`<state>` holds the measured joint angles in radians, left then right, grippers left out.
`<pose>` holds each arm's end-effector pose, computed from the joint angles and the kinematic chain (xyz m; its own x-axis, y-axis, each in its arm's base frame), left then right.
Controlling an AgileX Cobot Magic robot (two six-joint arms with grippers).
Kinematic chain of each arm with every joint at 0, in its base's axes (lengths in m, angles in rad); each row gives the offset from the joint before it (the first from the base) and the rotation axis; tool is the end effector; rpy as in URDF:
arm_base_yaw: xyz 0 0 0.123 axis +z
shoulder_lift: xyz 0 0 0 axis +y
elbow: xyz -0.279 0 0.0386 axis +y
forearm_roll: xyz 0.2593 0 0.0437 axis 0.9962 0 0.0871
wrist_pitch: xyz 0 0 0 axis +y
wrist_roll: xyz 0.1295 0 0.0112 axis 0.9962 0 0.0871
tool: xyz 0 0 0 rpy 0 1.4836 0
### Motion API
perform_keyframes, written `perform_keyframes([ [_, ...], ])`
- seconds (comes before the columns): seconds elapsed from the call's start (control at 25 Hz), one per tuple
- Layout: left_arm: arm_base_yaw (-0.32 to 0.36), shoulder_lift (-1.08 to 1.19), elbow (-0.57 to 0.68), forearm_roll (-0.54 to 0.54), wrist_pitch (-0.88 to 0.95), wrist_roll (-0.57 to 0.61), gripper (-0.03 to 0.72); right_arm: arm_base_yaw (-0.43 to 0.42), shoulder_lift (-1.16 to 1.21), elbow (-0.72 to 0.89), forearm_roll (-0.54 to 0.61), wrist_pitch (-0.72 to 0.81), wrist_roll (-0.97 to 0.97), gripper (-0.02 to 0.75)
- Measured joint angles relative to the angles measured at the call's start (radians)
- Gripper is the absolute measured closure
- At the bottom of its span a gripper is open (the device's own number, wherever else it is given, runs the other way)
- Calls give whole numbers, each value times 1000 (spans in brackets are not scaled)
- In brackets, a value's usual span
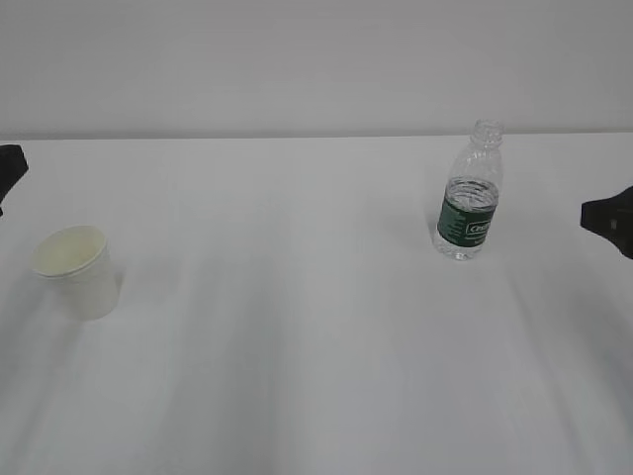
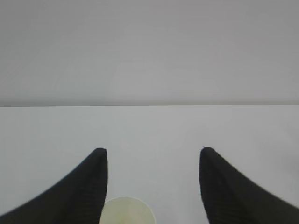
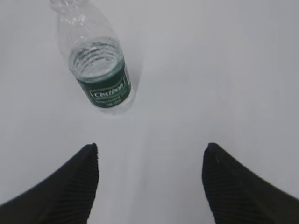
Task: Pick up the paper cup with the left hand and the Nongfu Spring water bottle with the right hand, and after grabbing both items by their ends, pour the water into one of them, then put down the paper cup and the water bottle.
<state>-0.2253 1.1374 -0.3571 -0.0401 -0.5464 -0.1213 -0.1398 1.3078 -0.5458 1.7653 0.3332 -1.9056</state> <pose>0.2554 -0.0558 0.2219 -0.1726 -0.1194 -0.9777 0.1787 0.9724 -0.1503 0.2866 0.0019 0.1848 -0.5443 -0.0467 -0.8376 -0.2007 0.9767 0.0760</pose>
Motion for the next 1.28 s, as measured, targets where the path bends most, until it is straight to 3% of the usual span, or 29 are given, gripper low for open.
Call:
perform_keyframes([
  [0.36, 0, 4, 0, 0, -2, 0, 246, -77, 0, 51, 2, 17, 18, 216],
  [1.28, 0, 18, 0, 0, -8, 0, 246, -80, 0, 149, 2, 97, 64, 217],
])
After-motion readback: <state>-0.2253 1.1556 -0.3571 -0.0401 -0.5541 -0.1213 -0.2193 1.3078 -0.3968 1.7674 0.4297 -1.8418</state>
